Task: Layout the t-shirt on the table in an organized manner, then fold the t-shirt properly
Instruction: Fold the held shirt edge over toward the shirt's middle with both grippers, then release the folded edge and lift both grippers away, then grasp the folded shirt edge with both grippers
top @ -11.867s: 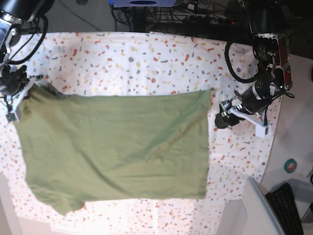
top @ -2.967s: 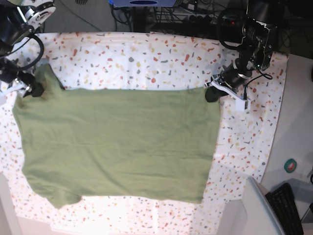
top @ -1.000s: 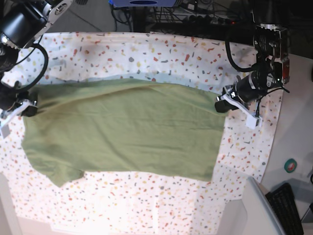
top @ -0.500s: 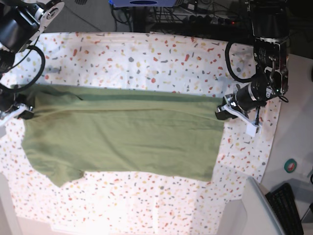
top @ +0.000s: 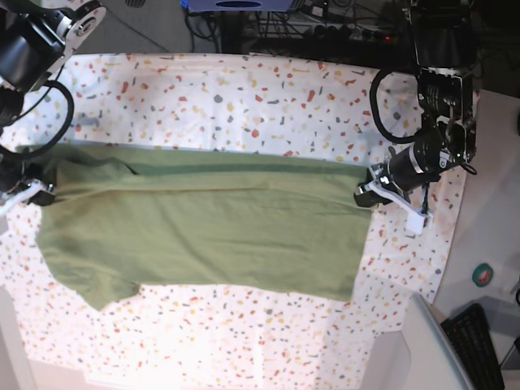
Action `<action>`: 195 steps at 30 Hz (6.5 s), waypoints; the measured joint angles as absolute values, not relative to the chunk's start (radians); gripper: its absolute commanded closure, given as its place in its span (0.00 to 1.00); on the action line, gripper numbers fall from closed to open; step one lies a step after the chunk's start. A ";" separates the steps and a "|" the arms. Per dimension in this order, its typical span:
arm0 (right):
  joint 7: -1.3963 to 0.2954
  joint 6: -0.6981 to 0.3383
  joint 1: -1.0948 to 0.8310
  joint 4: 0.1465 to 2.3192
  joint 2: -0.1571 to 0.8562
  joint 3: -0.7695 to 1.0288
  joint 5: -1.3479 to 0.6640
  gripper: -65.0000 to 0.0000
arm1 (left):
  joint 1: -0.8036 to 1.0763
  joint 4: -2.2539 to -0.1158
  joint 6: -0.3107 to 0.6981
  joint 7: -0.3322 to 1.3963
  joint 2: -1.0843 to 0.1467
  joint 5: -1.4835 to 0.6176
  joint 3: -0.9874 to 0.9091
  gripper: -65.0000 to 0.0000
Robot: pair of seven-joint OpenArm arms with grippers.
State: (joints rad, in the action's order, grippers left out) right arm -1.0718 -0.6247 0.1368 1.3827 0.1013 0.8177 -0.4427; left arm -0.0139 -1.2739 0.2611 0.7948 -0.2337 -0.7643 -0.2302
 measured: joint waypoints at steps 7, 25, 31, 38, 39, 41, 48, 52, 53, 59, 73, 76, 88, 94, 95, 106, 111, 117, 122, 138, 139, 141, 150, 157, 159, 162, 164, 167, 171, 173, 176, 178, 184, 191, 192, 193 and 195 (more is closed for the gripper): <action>-1.033 -0.624 0.140 1.332 0.114 0.813 -0.446 1.00 | -0.014 -1.272 0.261 0.738 -0.233 -0.765 -0.224 1.00; -0.934 -0.572 0.168 1.290 0.121 0.737 -0.442 1.00 | -0.031 -1.230 0.261 0.730 -0.233 -0.764 -0.230 1.00; -0.930 -0.571 0.173 1.290 0.121 0.738 -0.442 1.00 | -0.033 -1.219 0.194 0.668 -0.233 -0.764 -0.226 1.00; -0.930 -0.568 0.172 1.290 0.121 0.740 -0.442 1.00 | -0.033 -1.217 0.186 0.669 -0.233 -0.764 -0.224 1.00; -0.930 -0.568 0.171 1.290 0.121 0.741 -0.442 1.00 | -0.032 -1.217 0.186 0.669 -0.233 -0.764 -0.224 1.00; -0.930 -0.567 0.170 1.290 0.121 0.742 -0.442 1.00 | -0.032 -1.217 0.186 0.669 -0.233 -0.764 -0.224 1.00; -0.930 -0.488 0.171 1.290 0.121 0.743 -0.442 1.00 | -0.037 -1.222 0.185 0.669 -0.233 -0.764 -0.221 1.00; -0.930 -0.479 0.171 1.290 0.121 0.743 -0.442 1.00 | -0.056 -1.222 0.183 0.669 -0.233 -0.765 -0.221 1.00; -0.930 -0.478 0.171 1.290 0.121 0.743 -0.442 1.00 | -0.058 -1.222 0.183 0.669 -0.233 -0.765 -0.221 1.00; -0.930 -0.478 0.170 1.290 0.121 0.743 -0.442 1.00 | -0.062 -1.217 0.182 0.670 -0.233 -0.764 -0.220 1.00; -0.931 -0.391 0.170 1.290 0.116 0.744 -0.447 0.85 | -0.085 -1.217 0.182 0.670 -0.233 -0.764 -0.219 0.53; -0.930 -0.385 0.170 1.290 0.115 0.744 -0.450 0.53 | -0.104 -1.207 0.182 0.671 -0.233 -0.764 -0.219 0.28; -0.953 -0.384 0.071 1.510 0.054 0.878 -0.443 0.44 | -0.027 -1.335 0.186 0.641 -0.205 -0.782 -0.389 0.14; -0.969 -0.396 -0.073 1.649 0.005 0.658 -0.465 0.89 | 0.138 -1.420 0.181 0.650 -0.198 -0.760 -0.364 1.00; -0.965 -0.397 -0.080 1.649 0.006 0.638 -0.461 1.00 | 0.150 -1.423 0.184 0.657 -0.194 -0.764 -0.345 1.00; -0.855 -0.392 -0.162 1.628 -0.020 0.660 -0.455 1.00 | 0.242 -1.425 0.183 0.645 -0.187 -0.766 -0.320 1.00; -0.841 -0.393 -0.177 1.627 -0.071 0.778 -0.534 1.00 | 0.239 -1.427 0.186 0.526 -0.164 -0.772 -0.335 1.00; -0.838 -0.379 -0.164 1.549 -0.080 0.984 -0.673 0.45 | 0.270 -1.423 0.179 0.511 -0.165 -0.771 -0.385 0.46; -0.834 -0.387 -0.093 1.315 -0.013 1.011 -0.689 0.30 | 0.257 -1.390 0.186 0.508 -0.161 -0.779 -0.380 0.12; -0.657 -0.401 0.034 0.978 0.078 1.006 -0.707 0.30 | 0.249 -1.338 0.257 0.509 -0.155 -0.778 -0.384 0.12; -0.650 -0.401 0.038 0.970 0.078 1.006 -0.707 0.30 | 0.241 -1.333 0.255 0.508 -0.149 -0.776 -0.385 0.12; -0.657 -0.402 0.044 0.960 0.085 1.004 -0.711 0.32 | 0.216 -1.306 0.255 0.505 -0.139 -0.779 -0.385 0.12; -0.639 -0.404 0.057 0.871 0.116 1.004 -0.712 0.69 | 0.167 -1.209 0.266 0.486 -0.136 -0.788 -0.385 0.13; -0.653 -0.400 0.066 0.862 0.115 1.010 -0.699 1.00 | 0.150 -1.204 0.265 0.486 -0.136 -0.786 -0.385 0.13; -0.656 -0.400 0.072 0.860 0.112 1.010 -0.695 1.00 | 0.142 -1.204 0.265 0.486 -0.136 -0.786 -0.376 0.13; -0.657 -0.390 0.077 0.860 0.108 1.007 -0.693 1.00 | 0.121 -1.190 0.263 0.492 -0.136 -0.778 -0.374 0.13; -0.657 -0.390 0.078 0.860 0.107 1.007 -0.693 1.00 | 0.104 -1.162 0.263 0.481 -0.136 -0.780 -0.374 0.13; -0.658 -0.389 0.079 0.860 0.107 1.007 -0.692 1.00 | 0.070 -1.111 0.274 0.477 -0.140 -0.788 -0.374 0.13; -0.658 -0.389 0.079 0.860 0.107 1.007 -0.692 1.00 | 0.030 -1.063 0.279 0.469 -0.141 -0.796 -0.373 0.13; -0.658 -0.389 0.079 0.860 0.107 1.007 -0.692 1.00 | 0.027 -1.056 0.280 0.469 -0.141 -0.798 -0.373 0.13; -0.658 -0.389 0.079 0.860 0.107 1.007 -0.692 1.00 | 0.025 -1.053 0.281 0.463 -0.141 -0.801 -0.373 0.20; -0.659 -0.389 0.079 0.860 0.107 1.007 -0.692 1.00 | 0.024 -1.049 0.273 0.462 -0.141 -0.795 -0.374 0.33; -0.658 -0.389 0.079 0.860 0.107 1.007 -0.692 1.00 | 0.027 -1.045 0.266 0.479 -0.139 -0.790 -0.373 0.51; -0.661 -0.389 0.079 0.860 0.107 1.007 -0.692 1.00 | 0.016 -1.043 0.267 0.486 -0.139 -0.788 -0.372 0.42; -0.661 -0.389 0.079 0.860 0.107 1.007 -0.692 1.00 | 0.016 -1.043 0.266 0.486 -0.139 -0.788 -0.372 0.43; -0.661 -0.389 0.079 0.860 0.107 1.007 -0.692 1.00 | 0.016 -1.043 0.266 0.486 -0.139 -0.788 -0.372 0.45; -0.661 -0.389 0.079 0.860 0.107 1.007 -0.692 1.00 | 0.016 -1.043 0.266 0.486 -0.139 -0.787 -0.372 0.53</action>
State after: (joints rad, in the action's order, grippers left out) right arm -0.6613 -0.3889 0.0792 0.8597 0.1074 1.0069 -0.6918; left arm 0.0158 -1.0431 0.2657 0.4858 -0.1387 -0.7872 -0.3721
